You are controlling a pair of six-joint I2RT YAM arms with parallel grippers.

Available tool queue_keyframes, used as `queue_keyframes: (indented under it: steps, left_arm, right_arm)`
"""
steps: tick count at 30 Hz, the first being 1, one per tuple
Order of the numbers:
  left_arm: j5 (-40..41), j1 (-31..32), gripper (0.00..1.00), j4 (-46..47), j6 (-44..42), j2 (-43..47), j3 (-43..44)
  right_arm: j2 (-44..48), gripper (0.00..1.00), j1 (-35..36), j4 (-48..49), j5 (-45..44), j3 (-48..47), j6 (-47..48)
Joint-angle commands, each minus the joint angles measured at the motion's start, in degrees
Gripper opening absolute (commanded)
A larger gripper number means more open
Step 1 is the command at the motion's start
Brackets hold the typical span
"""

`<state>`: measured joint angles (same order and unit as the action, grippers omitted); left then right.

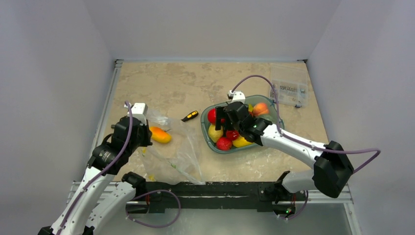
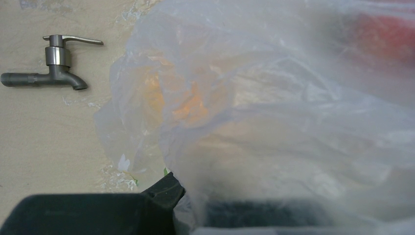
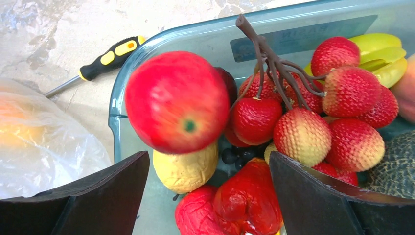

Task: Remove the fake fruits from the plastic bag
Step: Place the fake fruit in the bin, then take out the fake fruit from the plastic bag.

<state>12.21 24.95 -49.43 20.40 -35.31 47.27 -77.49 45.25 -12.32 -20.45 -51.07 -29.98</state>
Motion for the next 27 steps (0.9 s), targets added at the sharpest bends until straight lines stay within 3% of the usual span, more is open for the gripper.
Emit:
queue_keyframes:
  steps: [1,8,12,14,19,24,27]
  left_arm:
    - [-0.25,0.45,0.00,0.49,0.25,-0.11,2.00]
    - [-0.25,0.45,0.00,0.58,0.21,-0.11,1.95]
    - [-0.25,0.45,0.00,0.56,0.25,-0.11,1.95]
    - [-0.30,0.45,0.00,0.68,0.25,-0.02,1.94]
    - [-0.52,0.40,0.00,0.69,0.25,-0.14,1.88]
    - [-0.69,0.42,0.00,0.67,0.25,-0.45,1.87]
    - [-0.22,0.45,0.00,0.64,0.16,-0.76,1.88]
  right_arm:
    - [3.03,0.94,-0.17,-2.88,-1.84,-1.89,0.92]
    - [7.81,0.94,2.27,2.23,1.91,-0.14,4.24]
    - [10.50,0.86,7.70,11.25,8.31,2.49,6.03]
    - [10.39,0.76,11.47,16.22,11.54,3.49,5.39]
    - [4.44,0.65,18.56,28.19,17.85,4.40,2.81]
    - [-4.52,0.56,24.22,35.03,14.09,0.52,2.28]
    - [-10.72,0.56,25.81,39.43,12.36,-2.33,2.49]
